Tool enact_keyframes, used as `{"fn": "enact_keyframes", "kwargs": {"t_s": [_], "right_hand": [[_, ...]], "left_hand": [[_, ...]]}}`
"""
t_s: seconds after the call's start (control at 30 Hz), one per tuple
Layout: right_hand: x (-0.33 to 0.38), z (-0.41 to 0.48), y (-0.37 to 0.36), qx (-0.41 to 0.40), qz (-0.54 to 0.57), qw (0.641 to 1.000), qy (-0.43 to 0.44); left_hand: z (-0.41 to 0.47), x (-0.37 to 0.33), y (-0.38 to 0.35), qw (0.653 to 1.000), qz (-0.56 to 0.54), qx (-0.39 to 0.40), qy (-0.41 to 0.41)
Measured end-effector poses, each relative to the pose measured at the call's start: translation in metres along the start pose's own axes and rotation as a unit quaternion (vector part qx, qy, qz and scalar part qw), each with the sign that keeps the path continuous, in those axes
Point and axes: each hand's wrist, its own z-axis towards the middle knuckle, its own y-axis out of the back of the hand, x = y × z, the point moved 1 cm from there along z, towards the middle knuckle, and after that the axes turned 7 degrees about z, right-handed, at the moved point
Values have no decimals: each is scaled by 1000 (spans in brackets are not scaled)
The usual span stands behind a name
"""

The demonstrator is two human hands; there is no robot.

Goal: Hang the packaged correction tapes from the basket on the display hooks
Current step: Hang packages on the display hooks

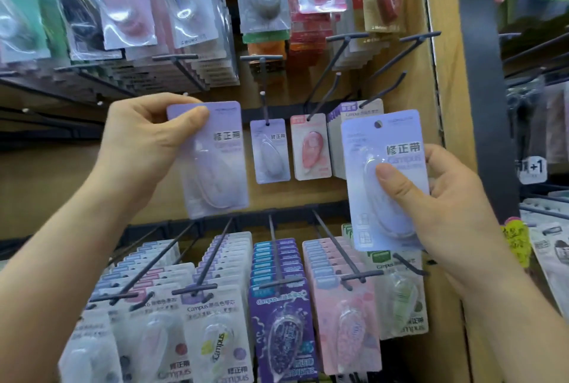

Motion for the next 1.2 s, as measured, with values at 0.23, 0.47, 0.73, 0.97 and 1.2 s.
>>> {"fn": "enact_keyframes", "kwargs": {"t_s": [0.23, 0.47, 0.73, 0.97, 1.2], "right_hand": [[-3, 2, -23, 52, 46, 997, -33], [-9, 11, -43, 126, 88, 985, -82], [-23, 26, -63, 161, 107, 973, -129], [-33, 34, -71, 139, 41, 980, -138], [-38, 41, -79, 132, -106, 977, -131]], "left_hand": [[9, -8, -34, 999, -38, 27, -18], [22, -13, -48, 996, -16, 92, -11], [23, -10, -67, 968, -130, 101, 187], [-7, 24, -49, 954, -112, 174, 215], [13, 48, -64, 964, 14, 153, 217]]}}
